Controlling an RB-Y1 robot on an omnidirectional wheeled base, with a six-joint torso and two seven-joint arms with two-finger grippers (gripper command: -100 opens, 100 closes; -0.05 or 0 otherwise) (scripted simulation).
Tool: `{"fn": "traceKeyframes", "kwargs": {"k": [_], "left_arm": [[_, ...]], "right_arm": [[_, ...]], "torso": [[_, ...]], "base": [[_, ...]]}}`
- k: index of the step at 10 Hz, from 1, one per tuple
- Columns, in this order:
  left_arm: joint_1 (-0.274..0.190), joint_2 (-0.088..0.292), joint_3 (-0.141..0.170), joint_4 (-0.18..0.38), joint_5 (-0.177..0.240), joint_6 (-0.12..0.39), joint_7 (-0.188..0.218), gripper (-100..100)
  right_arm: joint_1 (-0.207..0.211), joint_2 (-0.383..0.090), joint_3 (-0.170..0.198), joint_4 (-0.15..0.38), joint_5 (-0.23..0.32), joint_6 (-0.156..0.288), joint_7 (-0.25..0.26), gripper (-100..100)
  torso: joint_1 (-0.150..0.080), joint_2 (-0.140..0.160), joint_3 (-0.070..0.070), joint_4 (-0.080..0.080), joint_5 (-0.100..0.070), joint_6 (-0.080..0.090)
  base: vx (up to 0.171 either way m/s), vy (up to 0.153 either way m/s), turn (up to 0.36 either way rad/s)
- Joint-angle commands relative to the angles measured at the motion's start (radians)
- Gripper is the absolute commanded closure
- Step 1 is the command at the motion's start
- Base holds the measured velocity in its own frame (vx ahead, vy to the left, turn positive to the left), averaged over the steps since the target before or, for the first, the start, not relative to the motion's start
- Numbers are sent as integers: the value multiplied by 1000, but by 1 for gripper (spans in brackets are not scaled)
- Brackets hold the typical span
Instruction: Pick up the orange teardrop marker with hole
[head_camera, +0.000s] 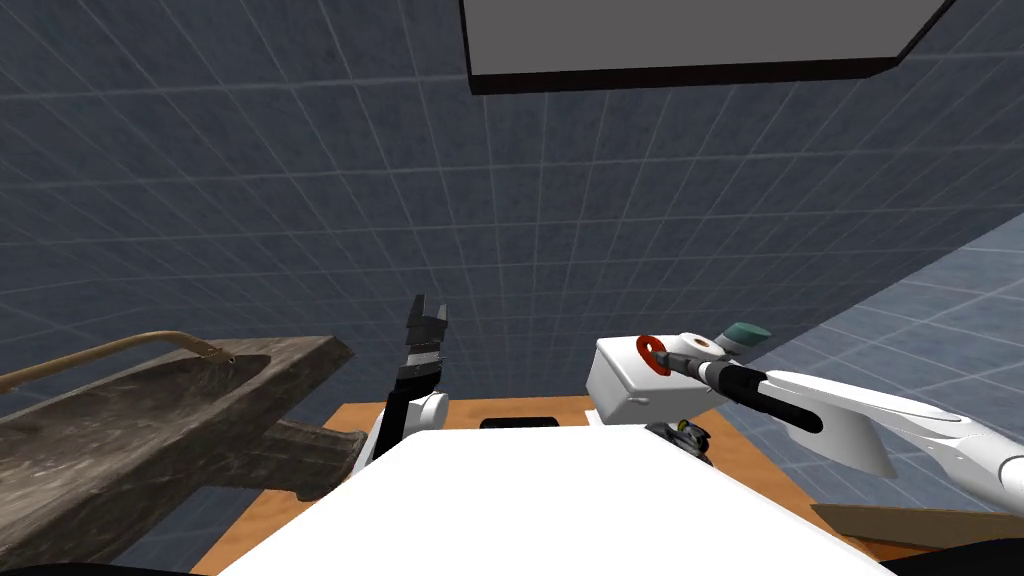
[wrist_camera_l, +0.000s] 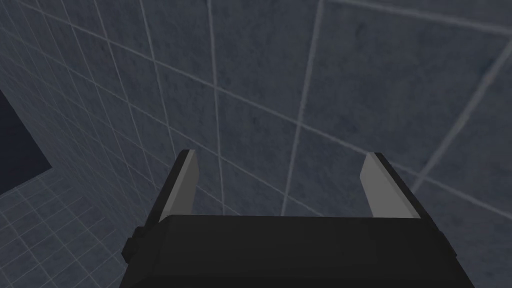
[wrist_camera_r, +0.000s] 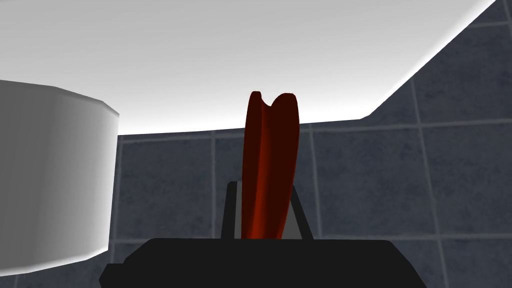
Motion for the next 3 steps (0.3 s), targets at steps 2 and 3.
{"fn": "traceKeyframes", "kwargs": {"k": [2,3], "left_arm": [[0,0,0,0,0,0,0,0],[0,0,0,0,0,0,0,0]], "right_arm": [[17,-11,-12,-40,10,5,6,100],[19,-12,-13,-45,11,7,7,0]], "torso": [[0,0,0,0,1,0],[-1,4,2,1,0,-2]], "base": [[129,16,-241],[12,4,15]]}}
